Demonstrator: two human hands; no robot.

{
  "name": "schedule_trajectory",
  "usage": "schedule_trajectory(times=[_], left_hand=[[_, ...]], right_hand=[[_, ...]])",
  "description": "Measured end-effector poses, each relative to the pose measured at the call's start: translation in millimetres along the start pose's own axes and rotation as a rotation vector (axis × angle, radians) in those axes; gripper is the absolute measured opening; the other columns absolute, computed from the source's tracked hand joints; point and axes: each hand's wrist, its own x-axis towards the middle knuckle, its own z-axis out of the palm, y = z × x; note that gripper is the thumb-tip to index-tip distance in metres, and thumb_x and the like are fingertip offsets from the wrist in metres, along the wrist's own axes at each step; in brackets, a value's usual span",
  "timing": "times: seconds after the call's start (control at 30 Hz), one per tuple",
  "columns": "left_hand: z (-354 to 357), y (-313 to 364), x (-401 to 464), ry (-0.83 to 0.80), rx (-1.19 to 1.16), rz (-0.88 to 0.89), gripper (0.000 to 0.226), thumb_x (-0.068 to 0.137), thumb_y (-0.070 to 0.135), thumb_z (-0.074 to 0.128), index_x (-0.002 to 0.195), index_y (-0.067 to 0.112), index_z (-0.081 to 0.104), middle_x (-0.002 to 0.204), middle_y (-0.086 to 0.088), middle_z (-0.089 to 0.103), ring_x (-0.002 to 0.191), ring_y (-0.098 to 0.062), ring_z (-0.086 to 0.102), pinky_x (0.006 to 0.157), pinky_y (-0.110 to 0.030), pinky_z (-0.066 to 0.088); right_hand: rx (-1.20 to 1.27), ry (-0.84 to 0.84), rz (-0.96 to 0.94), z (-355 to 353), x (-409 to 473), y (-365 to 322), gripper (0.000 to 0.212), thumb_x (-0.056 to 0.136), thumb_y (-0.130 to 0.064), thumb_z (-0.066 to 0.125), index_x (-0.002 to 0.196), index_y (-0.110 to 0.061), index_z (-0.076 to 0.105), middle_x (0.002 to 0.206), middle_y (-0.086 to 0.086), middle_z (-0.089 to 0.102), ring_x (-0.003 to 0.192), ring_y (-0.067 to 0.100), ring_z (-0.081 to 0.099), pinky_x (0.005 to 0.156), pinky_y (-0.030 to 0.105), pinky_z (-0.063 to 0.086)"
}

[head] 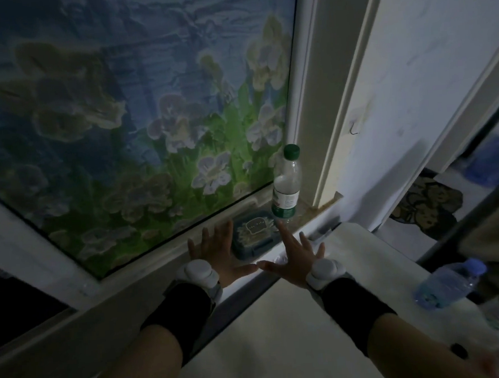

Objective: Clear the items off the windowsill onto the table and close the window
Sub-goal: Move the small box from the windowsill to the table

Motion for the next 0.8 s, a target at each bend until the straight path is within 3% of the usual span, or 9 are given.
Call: schedule_trajectory(times=[0.17,0.33,0.5,0.63,0.8], left_hand=[[21,1,9,0.114,-0.037,0.074,0.124,0.043,0.101,0.029,0.141,0.04,-0.015,0.158,-0.002,0.019,0.142,-0.032,0.02,0.111,-0.063,0.012],[27,-1,13,0.165,-0.088,0.142,0.125,0.049,0.097,0.031,0.146,0.029,-0.009,0.154,-0.012,0.028,0.138,-0.032,0.031,0.11,-0.052,0.03],[20,1,9,0.101,-0.382,0.107,0.119,0.058,0.062,0.072,0.149,0.028,0.004,0.156,-0.01,0.024,0.141,-0.03,0.025,0.114,-0.047,0.021],[19,2,9,0.096,-0.262,0.135,0.121,0.063,0.044,0.079,0.149,0.02,-0.002,0.157,-0.009,0.02,0.142,-0.028,0.022,0.114,-0.042,0.024],[15,2,0,0.046,-0.228,0.131,0.125,0.06,0.043,0.082,0.148,0.018,-0.003,0.157,-0.01,0.02,0.141,-0.03,0.024,0.113,-0.044,0.027]], right_hand=[[0.026,0.047,-0.042,6,10,5,0.115,0.062,-0.086,0.052,0.146,-0.045,-0.016,0.162,-0.01,0.005,0.15,0.027,0.004,0.114,0.067,-0.001],[0.081,0.08,-0.057,10,17,8,0.12,0.055,-0.088,0.055,0.145,-0.047,-0.014,0.162,-0.005,0.015,0.149,0.026,0.015,0.114,0.067,0.003],[0.164,0.089,-0.04,14,19,11,0.117,0.05,-0.09,0.051,0.143,-0.051,-0.007,0.159,-0.007,0.026,0.147,0.024,0.024,0.115,0.063,0.006],[0.191,0.086,-0.029,17,15,7,0.117,0.044,-0.096,0.046,0.14,-0.056,-0.009,0.158,-0.011,0.026,0.146,0.022,0.024,0.116,0.064,0.004],[0.219,0.067,0.002,11,-2,5,0.116,0.04,-0.099,0.042,0.137,-0.061,-0.007,0.157,-0.008,0.03,0.146,0.027,0.023,0.113,0.065,0.007]])
